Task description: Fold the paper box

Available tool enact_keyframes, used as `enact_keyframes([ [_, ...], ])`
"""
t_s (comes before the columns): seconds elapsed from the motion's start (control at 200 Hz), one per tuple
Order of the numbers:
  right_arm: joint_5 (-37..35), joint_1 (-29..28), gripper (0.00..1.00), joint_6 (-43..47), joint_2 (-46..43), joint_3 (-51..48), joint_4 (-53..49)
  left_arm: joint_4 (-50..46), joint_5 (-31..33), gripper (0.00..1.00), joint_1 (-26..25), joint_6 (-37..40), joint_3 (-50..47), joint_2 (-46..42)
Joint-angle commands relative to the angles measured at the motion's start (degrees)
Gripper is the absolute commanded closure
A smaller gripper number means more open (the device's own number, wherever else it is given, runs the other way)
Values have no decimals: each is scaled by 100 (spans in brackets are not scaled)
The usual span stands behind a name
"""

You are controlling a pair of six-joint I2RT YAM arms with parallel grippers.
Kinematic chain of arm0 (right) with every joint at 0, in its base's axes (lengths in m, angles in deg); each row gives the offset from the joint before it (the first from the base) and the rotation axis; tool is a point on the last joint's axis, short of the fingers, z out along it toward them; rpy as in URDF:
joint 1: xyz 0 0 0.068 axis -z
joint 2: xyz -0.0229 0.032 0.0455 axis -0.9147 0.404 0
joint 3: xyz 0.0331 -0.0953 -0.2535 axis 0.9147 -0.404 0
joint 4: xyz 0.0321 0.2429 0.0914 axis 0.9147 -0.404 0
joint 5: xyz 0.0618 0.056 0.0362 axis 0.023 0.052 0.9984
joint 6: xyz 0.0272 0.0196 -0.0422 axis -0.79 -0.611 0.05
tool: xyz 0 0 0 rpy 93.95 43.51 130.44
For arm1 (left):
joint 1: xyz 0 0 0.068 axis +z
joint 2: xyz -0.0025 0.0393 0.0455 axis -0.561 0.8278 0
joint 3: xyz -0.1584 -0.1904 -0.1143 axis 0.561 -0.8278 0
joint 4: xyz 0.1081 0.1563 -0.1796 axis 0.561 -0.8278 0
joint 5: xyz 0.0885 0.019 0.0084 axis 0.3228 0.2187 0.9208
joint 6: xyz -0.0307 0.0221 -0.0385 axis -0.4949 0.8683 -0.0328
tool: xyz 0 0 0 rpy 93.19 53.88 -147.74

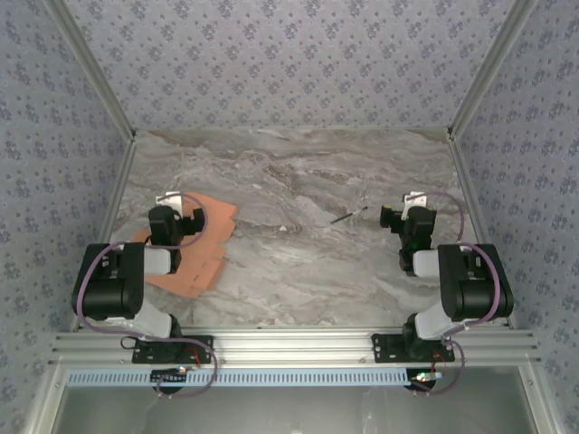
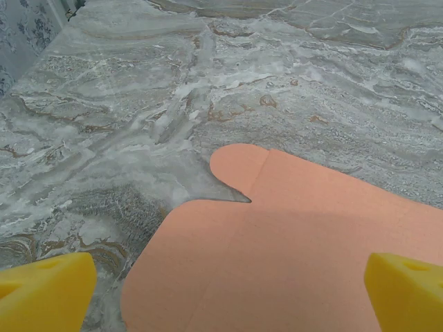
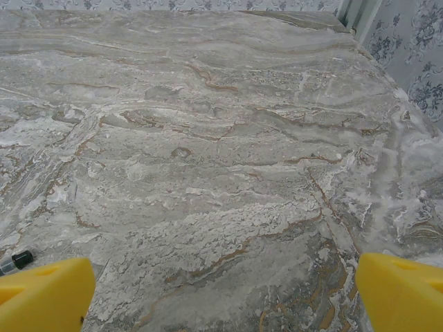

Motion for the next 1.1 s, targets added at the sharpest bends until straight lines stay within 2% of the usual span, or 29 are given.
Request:
enact_keyframes([
  [0.0, 54, 34, 1, -62, 14, 113, -66, 140, -67, 1, 14, -33, 127, -29],
  [0.635, 64, 40, 1, -60, 6, 119, -75, 122, -93, 1, 27, -43, 136, -21],
  [0.71, -18, 24, 1, -64, -59, 80, -30, -34, 121, 1, 22, -125, 175, -179],
  [0.849, -589, -29, 1, -230, -1280, 322, -1391, -1785, 1046, 1, 38, -622, 557, -1475],
  [0.939, -954, 211, 1, -1316, -2232, 407, -2236, -2904, 1745, 1, 64, -1564, 756, -2284],
  [1.019, -984, 468, 1, -2557, -2898, 873, -3838, -3742, 1374, 1, 102, -2370, 942, -2769],
  [1.094, -335, 432, 1, -2562, -3125, 1269, -4626, -4174, 410, 1, 87, -2849, 1073, -2920],
])
